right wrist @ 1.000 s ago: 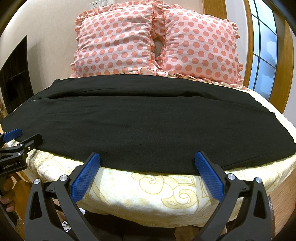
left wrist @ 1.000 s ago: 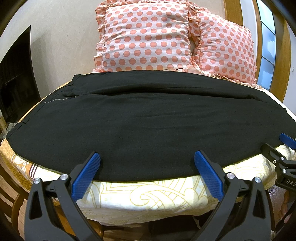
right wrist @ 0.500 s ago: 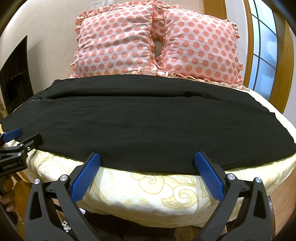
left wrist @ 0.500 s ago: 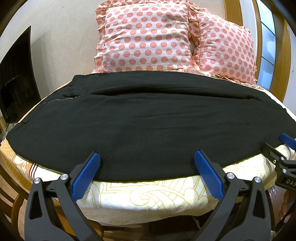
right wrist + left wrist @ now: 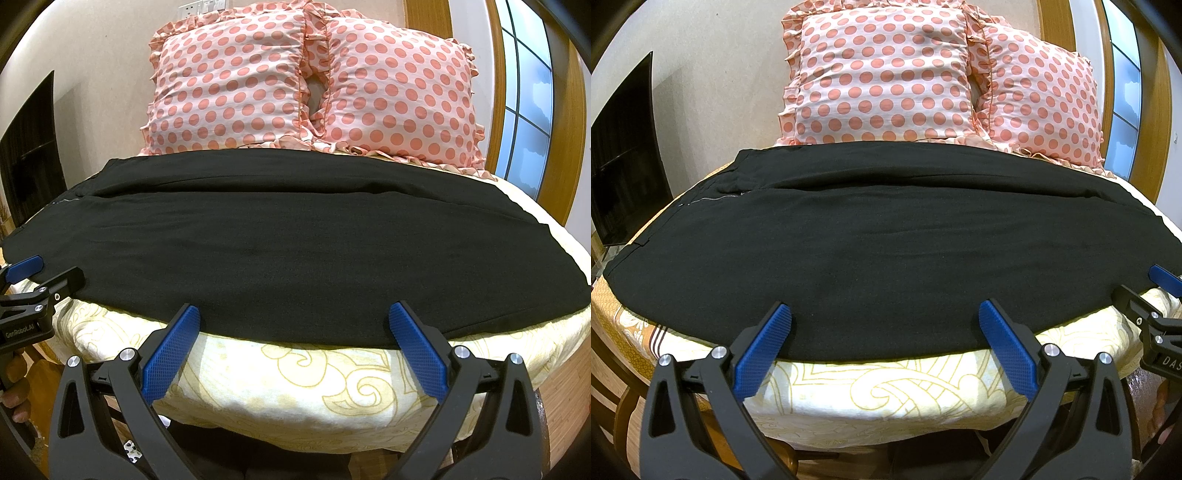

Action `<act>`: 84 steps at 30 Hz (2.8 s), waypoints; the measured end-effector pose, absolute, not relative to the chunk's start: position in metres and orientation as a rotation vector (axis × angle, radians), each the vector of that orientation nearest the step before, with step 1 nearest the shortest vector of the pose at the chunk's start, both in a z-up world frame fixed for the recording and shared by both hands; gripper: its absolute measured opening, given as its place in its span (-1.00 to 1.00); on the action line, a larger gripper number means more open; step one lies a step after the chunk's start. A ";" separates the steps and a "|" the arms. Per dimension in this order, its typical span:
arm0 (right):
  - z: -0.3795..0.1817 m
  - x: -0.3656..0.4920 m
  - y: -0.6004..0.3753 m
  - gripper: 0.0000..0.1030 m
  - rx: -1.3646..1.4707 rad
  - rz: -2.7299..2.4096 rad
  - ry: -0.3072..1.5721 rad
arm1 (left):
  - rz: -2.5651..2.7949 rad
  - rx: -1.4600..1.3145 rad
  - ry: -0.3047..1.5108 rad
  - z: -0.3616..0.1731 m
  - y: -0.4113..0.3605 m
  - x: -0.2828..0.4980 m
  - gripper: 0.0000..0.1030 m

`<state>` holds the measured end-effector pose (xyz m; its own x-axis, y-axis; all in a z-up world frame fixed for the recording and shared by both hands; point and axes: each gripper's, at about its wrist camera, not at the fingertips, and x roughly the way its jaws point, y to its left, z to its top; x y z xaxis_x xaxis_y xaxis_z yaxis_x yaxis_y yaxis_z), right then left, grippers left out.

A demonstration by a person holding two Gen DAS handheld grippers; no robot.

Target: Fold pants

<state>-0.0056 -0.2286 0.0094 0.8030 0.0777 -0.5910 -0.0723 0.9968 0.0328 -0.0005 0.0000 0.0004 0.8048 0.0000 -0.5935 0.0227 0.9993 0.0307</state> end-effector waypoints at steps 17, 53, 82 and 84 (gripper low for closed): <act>0.009 -0.006 -0.229 0.97 0.010 0.080 0.632 | -0.012 0.038 0.636 0.000 0.000 0.000 0.97; 0.033 0.331 -0.537 0.40 0.466 -0.707 0.910 | 0.028 0.061 0.617 0.050 0.007 0.108 0.97; 0.066 0.096 -0.519 -0.93 0.703 -0.333 0.451 | -0.021 -0.172 0.741 0.035 0.041 0.122 0.97; 0.054 0.065 -0.512 -0.93 0.718 -0.347 0.472 | -0.014 -0.168 0.744 0.035 0.040 0.122 0.97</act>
<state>0.0648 -0.5124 0.0544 0.8405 -0.1416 -0.5230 0.4568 0.7043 0.5434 0.1224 0.0400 0.0351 0.7365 -0.0722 -0.6726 -0.0470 0.9864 -0.1573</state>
